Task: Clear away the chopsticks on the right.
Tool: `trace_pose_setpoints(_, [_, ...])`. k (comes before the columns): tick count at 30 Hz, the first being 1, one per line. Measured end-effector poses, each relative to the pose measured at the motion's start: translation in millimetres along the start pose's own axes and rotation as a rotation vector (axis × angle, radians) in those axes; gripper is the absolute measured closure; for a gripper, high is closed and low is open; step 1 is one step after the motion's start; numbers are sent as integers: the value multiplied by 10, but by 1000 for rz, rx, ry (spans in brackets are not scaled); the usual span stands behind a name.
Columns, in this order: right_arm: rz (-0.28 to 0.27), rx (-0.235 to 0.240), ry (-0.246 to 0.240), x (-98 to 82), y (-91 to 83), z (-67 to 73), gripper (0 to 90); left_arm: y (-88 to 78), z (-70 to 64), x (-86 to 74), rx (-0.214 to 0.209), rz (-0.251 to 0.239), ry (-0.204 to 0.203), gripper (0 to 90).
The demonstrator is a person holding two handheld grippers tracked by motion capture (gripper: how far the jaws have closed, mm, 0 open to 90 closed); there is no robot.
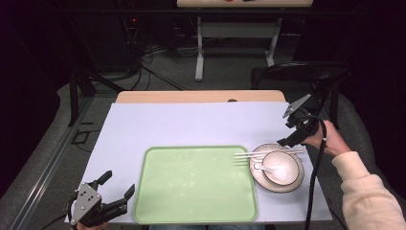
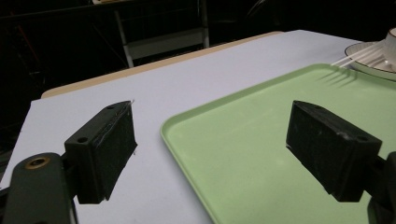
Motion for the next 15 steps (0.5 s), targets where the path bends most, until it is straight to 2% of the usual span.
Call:
trace_pose_setpoints(3, [24,12,-6,-13,67,-11,272,-2,3,-1,-3,5,9,155])
trace_pose_setpoints(4, [60,12,-20,-36,127,-19,354,-1,1,-2,-4,6,9,155])
trace_pose_setpoints(5, [76,16,-32,-47,156,-19,388,-1,1,-2,-4,6,9,155])
trace_pose_setpoints(8, [137,42,-102,-82,235,4,485,0,-2,-2,-5,6,12,156])
trace_pose_setpoints(12, [218,89,-191,-105,334,70,557,1,-6,-1,-5,6,13,155])
trace_pose_setpoints(15, [279,102,-243,-112,395,88,603,0,-6,-3,-6,9,18,156])
Point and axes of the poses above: each handheld gripper's, and its own axes: y roughly forward along the jaws, x roughly out of its top, z roughly to its left, the point moved 8 cm from there along y, roughly forward along the jaws, and after that the axes turned 6 degrees about -x, right-handed, at the moved point
